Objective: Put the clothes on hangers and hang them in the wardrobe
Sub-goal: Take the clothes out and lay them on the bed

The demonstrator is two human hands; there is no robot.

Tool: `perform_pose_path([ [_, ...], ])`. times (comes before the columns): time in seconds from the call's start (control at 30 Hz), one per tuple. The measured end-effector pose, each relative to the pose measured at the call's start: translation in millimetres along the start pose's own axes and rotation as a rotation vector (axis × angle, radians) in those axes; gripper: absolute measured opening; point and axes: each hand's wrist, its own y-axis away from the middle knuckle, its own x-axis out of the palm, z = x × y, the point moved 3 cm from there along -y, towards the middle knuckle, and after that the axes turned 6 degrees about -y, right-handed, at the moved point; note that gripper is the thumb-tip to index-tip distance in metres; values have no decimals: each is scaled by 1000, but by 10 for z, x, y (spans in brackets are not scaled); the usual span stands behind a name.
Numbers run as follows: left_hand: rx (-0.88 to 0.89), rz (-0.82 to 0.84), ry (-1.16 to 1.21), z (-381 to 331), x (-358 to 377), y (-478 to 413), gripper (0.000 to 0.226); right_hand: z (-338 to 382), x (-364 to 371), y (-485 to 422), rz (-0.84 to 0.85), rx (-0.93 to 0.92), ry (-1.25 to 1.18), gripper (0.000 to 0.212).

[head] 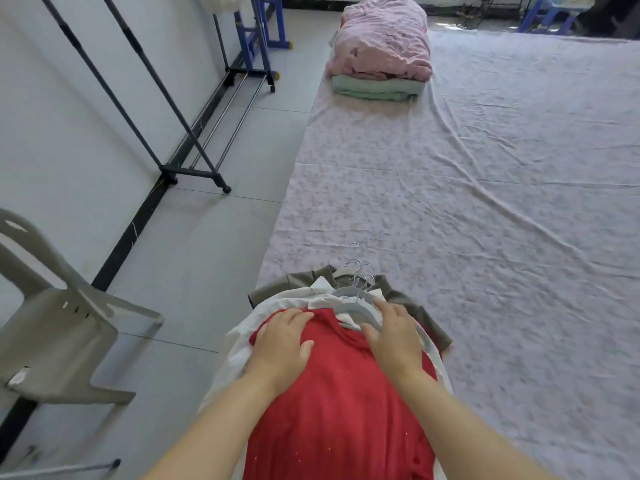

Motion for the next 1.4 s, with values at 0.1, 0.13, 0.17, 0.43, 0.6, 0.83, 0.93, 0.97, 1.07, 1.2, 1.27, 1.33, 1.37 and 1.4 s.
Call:
perform_pose_path([
  [0.1,-34,60,-64,65,89,-4,48,-146,58,70,52,12,75,44],
  [0.13,-35,73,-74,74,94,-5,48,-189,69,107,76,26,112,44],
  [0.17,-33,80,-80,75,88,-13,47,-227,73,148,98,41,141,45],
  [0.43,133,75,-142,-186,-173,-129,51,-222,-117,452,92,55,245,47],
  [0.6,309,97,-211,-445,-328,-113,49,-203,-317,839,-7,128,295,49],
  [0.83,738,267,-435,-925,-248,215,48,-375,-443,2020,-274,510,225,46],
  [0.93,917,330,-505,-1153,-146,581,47,-433,-365,2758,-352,696,182,43],
  [0.97,988,355,-530,-1246,-98,759,46,-438,-319,3060,-375,759,177,43],
  [1.07,1201,410,-571,-1557,73,1348,46,-442,-153,3962,-473,942,110,50],
  [1.2,1517,487,-594,-2015,358,2407,47,-344,69,5238,-642,1178,43,50],
  [1.27,1659,517,-604,-2189,474,3060,50,-237,219,5897,-722,1296,19,50],
  [1.33,1820,540,-592,-2286,557,3809,50,-83,417,6572,-814,1416,-15,48],
  [1.37,1902,556,-580,-2298,582,4193,50,4,532,6894,-868,1471,-37,47],
  [1.4,1983,576,-564,-2288,596,4581,50,100,653,7208,-926,1521,-60,46],
])
